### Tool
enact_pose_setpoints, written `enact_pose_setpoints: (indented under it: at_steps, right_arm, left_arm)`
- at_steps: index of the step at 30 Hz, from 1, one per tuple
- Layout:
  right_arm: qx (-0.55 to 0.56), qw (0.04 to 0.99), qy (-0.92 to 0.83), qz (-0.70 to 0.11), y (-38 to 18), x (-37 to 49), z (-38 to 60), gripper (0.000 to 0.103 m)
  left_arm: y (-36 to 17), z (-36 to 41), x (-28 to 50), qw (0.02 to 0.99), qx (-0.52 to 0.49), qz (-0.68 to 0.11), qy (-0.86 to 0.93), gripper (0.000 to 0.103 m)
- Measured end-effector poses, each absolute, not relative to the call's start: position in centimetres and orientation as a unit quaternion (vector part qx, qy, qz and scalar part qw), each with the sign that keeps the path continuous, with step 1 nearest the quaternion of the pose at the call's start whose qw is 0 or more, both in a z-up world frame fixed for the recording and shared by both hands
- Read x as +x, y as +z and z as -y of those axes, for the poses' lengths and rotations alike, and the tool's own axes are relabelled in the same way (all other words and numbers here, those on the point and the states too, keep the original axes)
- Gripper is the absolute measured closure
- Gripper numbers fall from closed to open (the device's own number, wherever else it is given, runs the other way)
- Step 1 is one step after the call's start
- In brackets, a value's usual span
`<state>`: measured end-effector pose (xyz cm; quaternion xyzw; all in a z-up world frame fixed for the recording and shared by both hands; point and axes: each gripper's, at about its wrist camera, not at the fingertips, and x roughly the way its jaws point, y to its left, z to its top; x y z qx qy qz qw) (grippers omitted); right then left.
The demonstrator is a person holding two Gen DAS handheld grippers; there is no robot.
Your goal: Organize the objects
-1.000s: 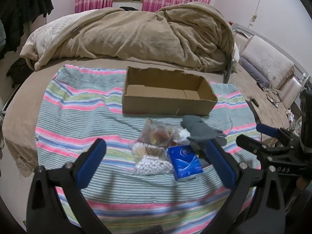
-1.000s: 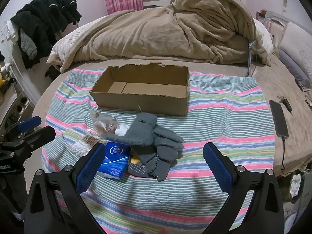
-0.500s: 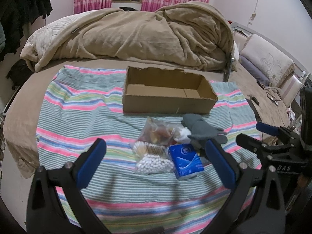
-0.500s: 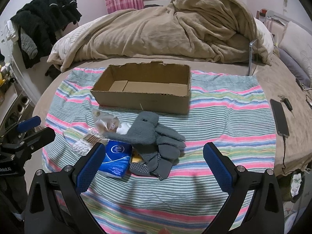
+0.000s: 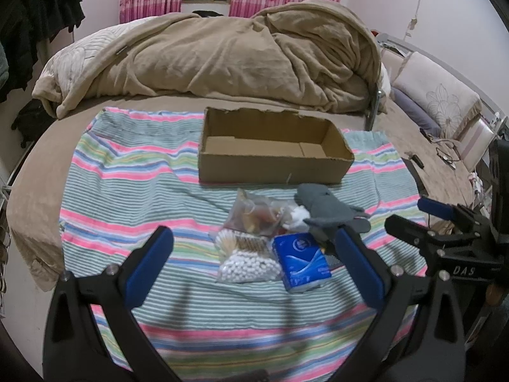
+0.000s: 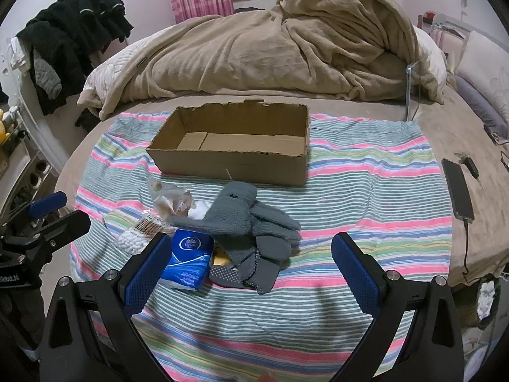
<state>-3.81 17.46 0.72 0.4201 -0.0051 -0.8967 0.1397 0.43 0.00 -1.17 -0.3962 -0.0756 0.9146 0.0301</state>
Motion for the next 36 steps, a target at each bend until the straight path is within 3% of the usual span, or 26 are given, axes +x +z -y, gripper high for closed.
enact_pose_setpoints:
  at_steps: [23, 36]
  right_arm:
    - [0.429, 0.141, -0.892, 0.001, 0.3, -4.5, -17.0, 0.001]
    - [0.449, 0.15, -0.881, 0.003, -1.7, -7.0, -16.7, 0.001]
  left_arm:
    - [-1.6, 1.0, -0.1, 0.024, -0.398, 0.086, 0.913, 0.001]
    - [-4.4, 1.1, -2.5, 0.02, -0.427, 0.096, 0.899, 0.001]
